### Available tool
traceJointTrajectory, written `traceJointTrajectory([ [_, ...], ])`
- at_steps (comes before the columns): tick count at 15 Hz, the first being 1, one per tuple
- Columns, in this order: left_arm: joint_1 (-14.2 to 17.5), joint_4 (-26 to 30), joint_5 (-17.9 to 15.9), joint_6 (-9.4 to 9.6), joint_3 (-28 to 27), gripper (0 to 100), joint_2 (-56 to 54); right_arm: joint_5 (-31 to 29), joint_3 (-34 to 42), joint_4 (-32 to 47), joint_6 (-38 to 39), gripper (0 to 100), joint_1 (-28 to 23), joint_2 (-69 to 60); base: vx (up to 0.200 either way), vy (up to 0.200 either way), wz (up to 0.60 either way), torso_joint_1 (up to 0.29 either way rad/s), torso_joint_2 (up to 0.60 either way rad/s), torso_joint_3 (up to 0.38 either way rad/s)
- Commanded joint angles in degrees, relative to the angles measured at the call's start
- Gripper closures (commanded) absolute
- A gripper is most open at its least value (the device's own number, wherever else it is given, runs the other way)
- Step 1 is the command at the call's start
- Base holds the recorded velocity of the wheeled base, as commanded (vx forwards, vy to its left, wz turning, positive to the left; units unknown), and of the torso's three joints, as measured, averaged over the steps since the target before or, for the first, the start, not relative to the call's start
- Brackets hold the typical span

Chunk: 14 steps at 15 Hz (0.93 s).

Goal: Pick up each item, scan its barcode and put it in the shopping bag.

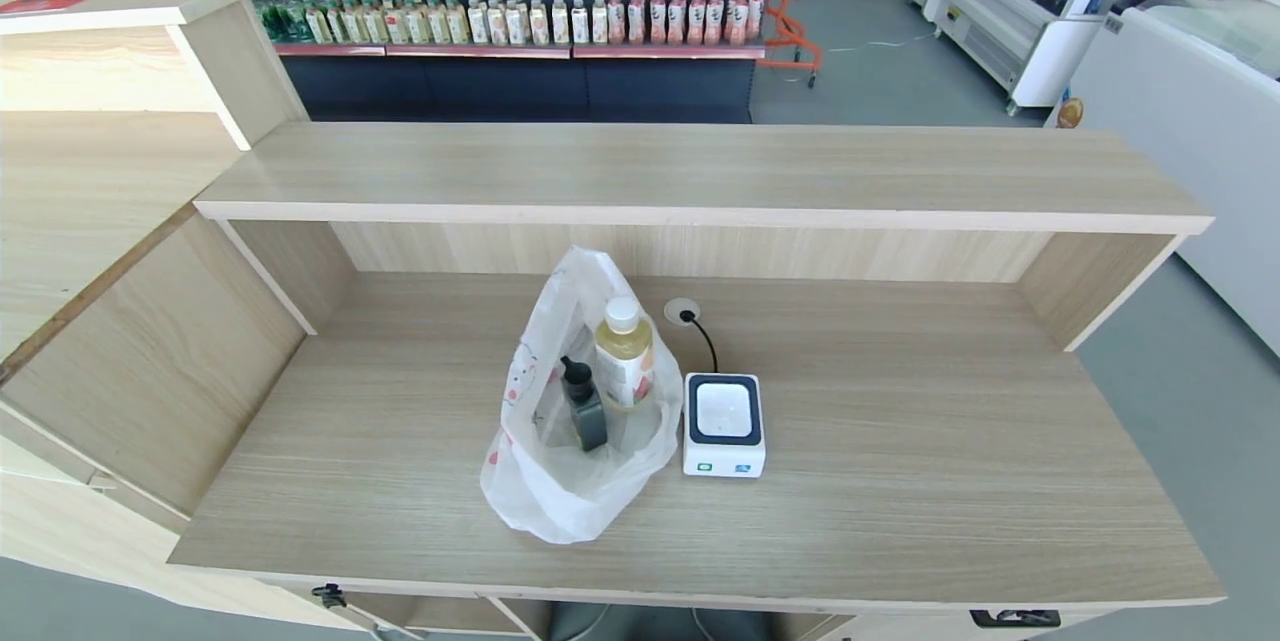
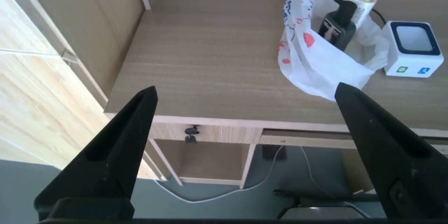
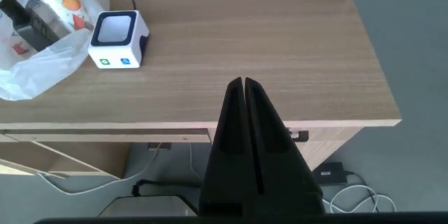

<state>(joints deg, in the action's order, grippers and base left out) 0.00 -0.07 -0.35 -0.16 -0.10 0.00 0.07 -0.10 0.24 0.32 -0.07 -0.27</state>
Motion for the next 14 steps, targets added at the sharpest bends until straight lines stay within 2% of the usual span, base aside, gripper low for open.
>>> traceJointTrajectory([
  [1,0.00,-0.01,0.00,-0.11,0.01,0,0.00,0.01,0.01,0.02,0.03,100,-0.01,0.27,0.000,0.000,0.00,0.000,0.00,0.000],
  [4,0.00,-0.01,-0.09,-0.02,0.01,0,0.18,0.01,0.01,0.02,0.03,100,-0.01,0.27,0.000,0.000,0.00,0.000,0.00,0.000],
  [10,0.00,-0.01,0.00,-0.11,0.01,0,0.00,0.01,0.01,0.02,-0.05,100,-0.01,0.27,0.200,0.000,0.00,0.001,0.00,0.002],
  [14,0.00,-0.01,0.00,-0.11,0.01,0,0.00,0.01,0.01,0.02,-0.14,100,-0.01,0.27,0.000,0.000,0.00,0.000,0.00,0.000],
])
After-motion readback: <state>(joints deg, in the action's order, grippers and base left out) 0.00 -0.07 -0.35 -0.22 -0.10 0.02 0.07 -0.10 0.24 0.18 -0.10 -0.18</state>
